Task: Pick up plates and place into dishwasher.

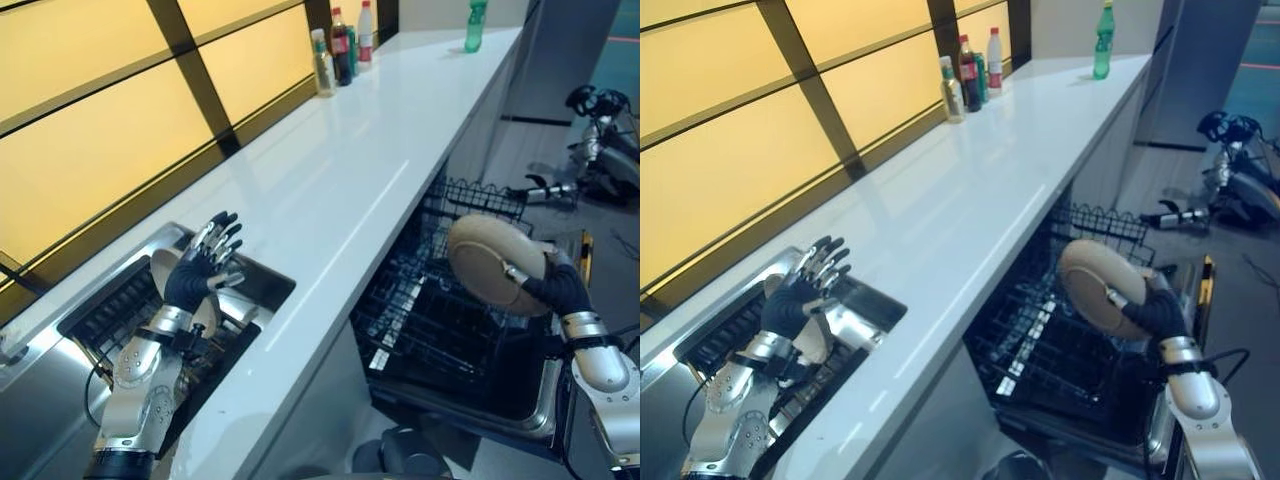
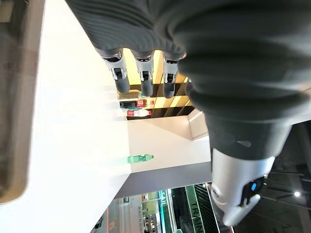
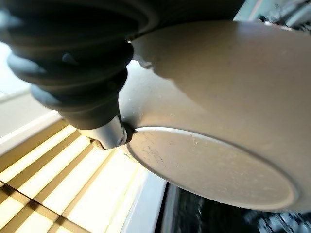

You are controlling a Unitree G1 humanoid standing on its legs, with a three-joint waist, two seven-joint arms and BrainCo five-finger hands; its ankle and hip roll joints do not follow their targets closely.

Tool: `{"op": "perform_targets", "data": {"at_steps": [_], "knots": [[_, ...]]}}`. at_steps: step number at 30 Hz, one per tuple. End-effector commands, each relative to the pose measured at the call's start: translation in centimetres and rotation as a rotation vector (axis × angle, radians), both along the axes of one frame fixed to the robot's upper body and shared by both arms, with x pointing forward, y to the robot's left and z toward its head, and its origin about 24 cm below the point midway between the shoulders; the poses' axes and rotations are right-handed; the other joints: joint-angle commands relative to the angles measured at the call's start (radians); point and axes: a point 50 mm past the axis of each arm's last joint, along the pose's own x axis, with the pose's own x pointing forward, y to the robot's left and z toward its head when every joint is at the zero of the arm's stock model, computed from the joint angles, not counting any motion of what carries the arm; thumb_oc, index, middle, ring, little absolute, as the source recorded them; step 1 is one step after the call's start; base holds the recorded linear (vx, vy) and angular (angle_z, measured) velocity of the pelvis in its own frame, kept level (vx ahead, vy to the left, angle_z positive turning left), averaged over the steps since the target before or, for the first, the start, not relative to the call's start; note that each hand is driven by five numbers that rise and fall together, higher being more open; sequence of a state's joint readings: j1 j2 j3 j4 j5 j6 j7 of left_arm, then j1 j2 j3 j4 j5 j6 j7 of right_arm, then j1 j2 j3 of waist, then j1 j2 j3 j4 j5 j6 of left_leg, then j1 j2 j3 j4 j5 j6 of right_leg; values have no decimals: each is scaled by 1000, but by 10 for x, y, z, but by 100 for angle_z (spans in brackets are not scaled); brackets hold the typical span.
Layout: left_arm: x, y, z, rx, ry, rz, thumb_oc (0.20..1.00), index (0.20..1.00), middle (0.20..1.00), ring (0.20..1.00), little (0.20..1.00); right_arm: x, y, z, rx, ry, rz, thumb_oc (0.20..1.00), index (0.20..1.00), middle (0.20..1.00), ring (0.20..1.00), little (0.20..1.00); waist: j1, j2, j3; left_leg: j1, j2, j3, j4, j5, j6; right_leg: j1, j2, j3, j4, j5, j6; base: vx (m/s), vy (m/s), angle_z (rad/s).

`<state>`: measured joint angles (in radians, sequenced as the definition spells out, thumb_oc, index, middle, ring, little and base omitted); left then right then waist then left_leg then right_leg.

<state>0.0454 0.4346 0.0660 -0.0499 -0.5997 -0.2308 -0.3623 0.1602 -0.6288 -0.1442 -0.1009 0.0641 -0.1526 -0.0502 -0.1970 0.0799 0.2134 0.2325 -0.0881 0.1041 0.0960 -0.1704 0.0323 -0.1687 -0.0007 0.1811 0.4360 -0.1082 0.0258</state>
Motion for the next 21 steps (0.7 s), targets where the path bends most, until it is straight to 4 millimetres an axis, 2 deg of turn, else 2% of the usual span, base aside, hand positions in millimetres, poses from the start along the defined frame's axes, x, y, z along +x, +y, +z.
{"op": "perform_targets", "data": {"at_steps": [1, 4, 9, 13, 21], "knots": [[-8, 9, 7, 89, -42, 4, 1000, 1000, 1000, 1000, 1000, 10, 8, 10, 46, -68, 35, 200, 200, 200, 200, 200, 60, -69, -35, -130, -62, -9, 275, -174, 85, 54, -89, 6, -260, 161, 142, 145, -108, 4], [-9, 9, 5, 111, -19, -12, 1000, 1000, 1000, 1000, 1000, 13, 10, 0, 57, -26, 29, 200, 200, 200, 200, 200, 81, -83, -16, -146, -53, -13, 314, -183, 85, 58, -91, -2, -249, 163, 145, 152, -111, 18], [-13, 15, 3, 149, 12, -19, 1000, 1000, 1000, 1000, 1000, 5, 13, -27, 118, 66, -9, 200, 200, 200, 200, 200, 107, -98, 12, -198, -38, -17, 386, -193, 88, 41, -93, -14, -215, 162, 152, 97, -108, 16], [-15, 20, 8, 176, 10, -25, 1000, 1000, 1000, 1000, 1000, -5, 15, -50, 146, 132, -54, 200, 200, 200, 200, 200, 118, -93, 39, -248, -24, -12, 428, -187, 86, 27, -97, -25, -206, 169, 159, 22, -81, 20], [-20, 25, 8, 204, 46, -41, 1000, 1000, 1000, 1000, 1000, -22, 12, -83, 116, 280, -102, 200, 200, 200, 200, 200, 129, -85, 52, -286, -18, -1, 474, -181, 81, 32, -101, -32, -203, 171, 171, 68, -62, 10]]}}
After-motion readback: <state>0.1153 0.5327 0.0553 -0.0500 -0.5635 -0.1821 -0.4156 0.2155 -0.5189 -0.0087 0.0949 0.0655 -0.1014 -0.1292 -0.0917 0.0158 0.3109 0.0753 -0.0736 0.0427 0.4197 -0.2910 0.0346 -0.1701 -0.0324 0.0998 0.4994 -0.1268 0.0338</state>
